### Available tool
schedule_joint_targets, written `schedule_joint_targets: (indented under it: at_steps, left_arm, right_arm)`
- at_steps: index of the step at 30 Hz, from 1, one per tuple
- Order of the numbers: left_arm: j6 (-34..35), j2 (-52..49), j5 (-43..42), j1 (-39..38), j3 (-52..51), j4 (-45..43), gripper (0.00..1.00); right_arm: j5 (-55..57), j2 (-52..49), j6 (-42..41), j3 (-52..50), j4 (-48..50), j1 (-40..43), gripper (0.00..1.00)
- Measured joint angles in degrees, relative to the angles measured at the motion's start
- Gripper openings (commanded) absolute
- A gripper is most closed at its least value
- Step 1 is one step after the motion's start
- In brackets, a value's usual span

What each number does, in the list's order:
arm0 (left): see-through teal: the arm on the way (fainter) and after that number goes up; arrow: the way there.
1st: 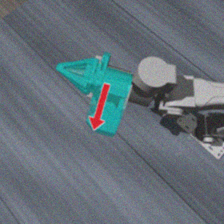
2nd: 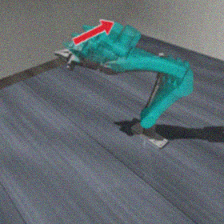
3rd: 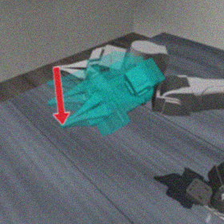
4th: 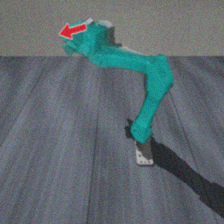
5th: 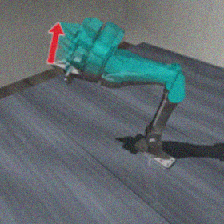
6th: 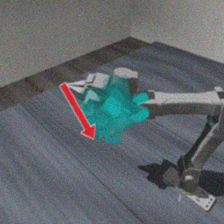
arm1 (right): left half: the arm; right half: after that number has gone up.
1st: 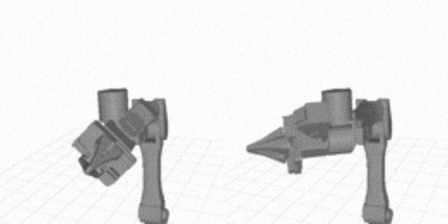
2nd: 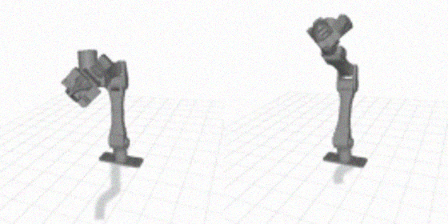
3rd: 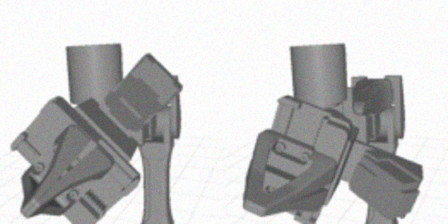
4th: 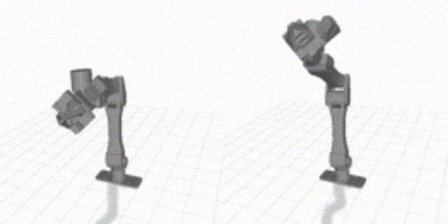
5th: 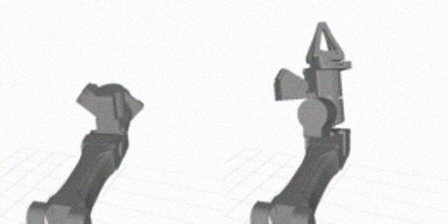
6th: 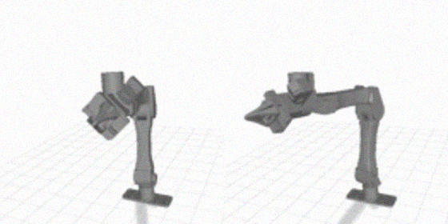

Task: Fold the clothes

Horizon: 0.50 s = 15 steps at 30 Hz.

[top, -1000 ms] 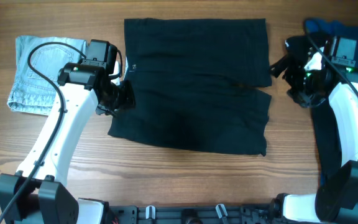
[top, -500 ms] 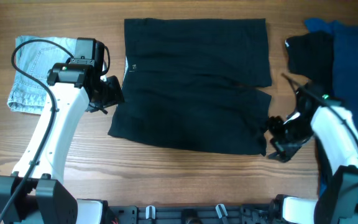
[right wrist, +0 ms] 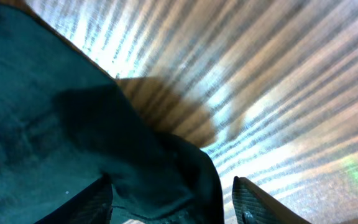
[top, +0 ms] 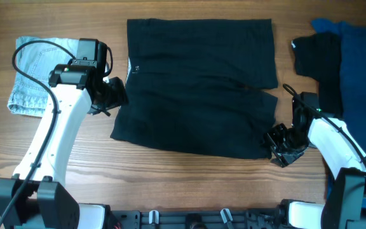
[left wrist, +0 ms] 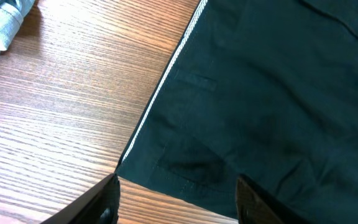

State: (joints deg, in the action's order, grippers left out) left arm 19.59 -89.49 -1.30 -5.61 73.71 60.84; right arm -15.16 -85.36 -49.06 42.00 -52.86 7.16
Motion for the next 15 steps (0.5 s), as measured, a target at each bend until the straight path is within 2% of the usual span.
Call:
schedule_joint_targets:
  at_steps: [6,9,10,12,13,15]
  left_arm:
    - [0.0,-0.52,0.0,0.0,-0.17,0.02,0.61]
    - [0.0,-0.55,0.0,0.0,-0.17,-0.02,0.61]
    - [0.0,-0.55,0.0,0.0,-0.17,0.0,0.61]
    - [0.0,-0.55,0.0,0.0,-0.17,0.0,0.6]
    - [0.0,-0.55,0.0,0.0,-0.17,0.0,0.6]
    - [0.0,-0.57,0.0,0.0,-0.17,0.02,0.59]
  right_arm:
    - [-1.14,0.15,-3.26,-3.04,2.49,0.0,0.66]
    - [-2.64,0.24,-5.07,-5.88,5.51,0.0,0.62]
    - [-2.93,0.57,-5.42,-6.14,6.08,0.0,0.58]
    - [-3.78,0.96,-6.21,-6.4,7.56,0.0,0.4]
    - [-3.98,0.96,-6.6,-6.4,8.28,0.0,0.34]
    - [-4.28,0.96,-6.71,-6.58,9.51,0.0,0.04]
